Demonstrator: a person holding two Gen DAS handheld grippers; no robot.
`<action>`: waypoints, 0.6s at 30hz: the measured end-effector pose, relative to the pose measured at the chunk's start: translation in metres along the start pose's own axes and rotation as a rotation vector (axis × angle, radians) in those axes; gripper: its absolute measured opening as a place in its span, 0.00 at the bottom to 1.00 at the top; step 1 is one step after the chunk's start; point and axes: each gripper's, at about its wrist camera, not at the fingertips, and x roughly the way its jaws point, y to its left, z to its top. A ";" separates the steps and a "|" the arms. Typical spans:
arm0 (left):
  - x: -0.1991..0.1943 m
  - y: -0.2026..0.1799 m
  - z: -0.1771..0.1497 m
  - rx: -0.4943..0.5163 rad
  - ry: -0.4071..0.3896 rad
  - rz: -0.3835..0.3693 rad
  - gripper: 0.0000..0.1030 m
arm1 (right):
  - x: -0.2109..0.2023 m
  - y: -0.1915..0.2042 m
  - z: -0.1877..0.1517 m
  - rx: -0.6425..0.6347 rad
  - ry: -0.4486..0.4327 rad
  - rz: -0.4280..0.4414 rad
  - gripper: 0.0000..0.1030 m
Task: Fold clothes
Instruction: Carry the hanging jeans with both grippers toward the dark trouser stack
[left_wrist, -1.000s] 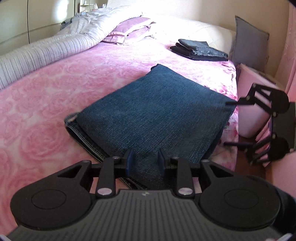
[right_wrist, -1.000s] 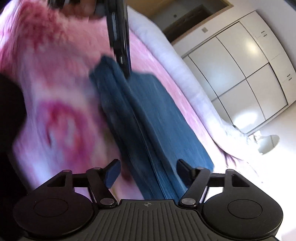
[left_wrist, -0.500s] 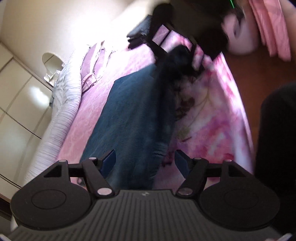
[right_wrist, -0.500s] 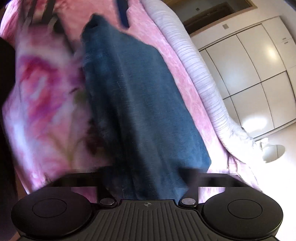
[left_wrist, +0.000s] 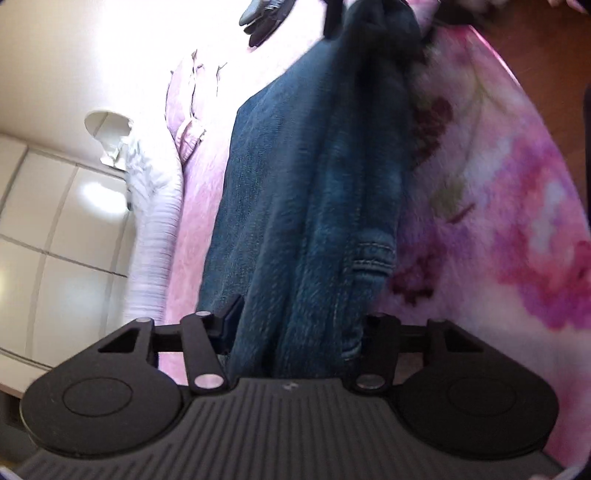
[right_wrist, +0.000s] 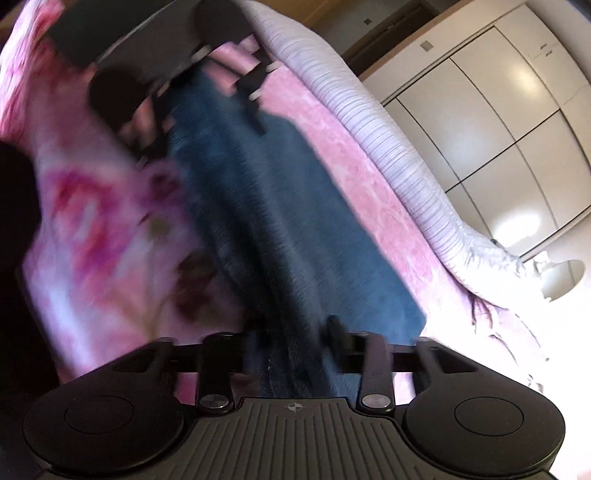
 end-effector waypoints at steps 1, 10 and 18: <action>0.000 0.004 -0.002 -0.019 -0.004 -0.016 0.48 | -0.001 0.009 -0.004 -0.008 -0.003 -0.029 0.70; 0.005 0.018 -0.016 -0.074 -0.020 -0.068 0.48 | 0.038 0.006 -0.015 -0.107 0.029 -0.163 0.79; -0.010 0.026 -0.041 0.036 -0.016 -0.030 0.37 | 0.054 -0.006 -0.006 -0.158 0.108 -0.090 0.28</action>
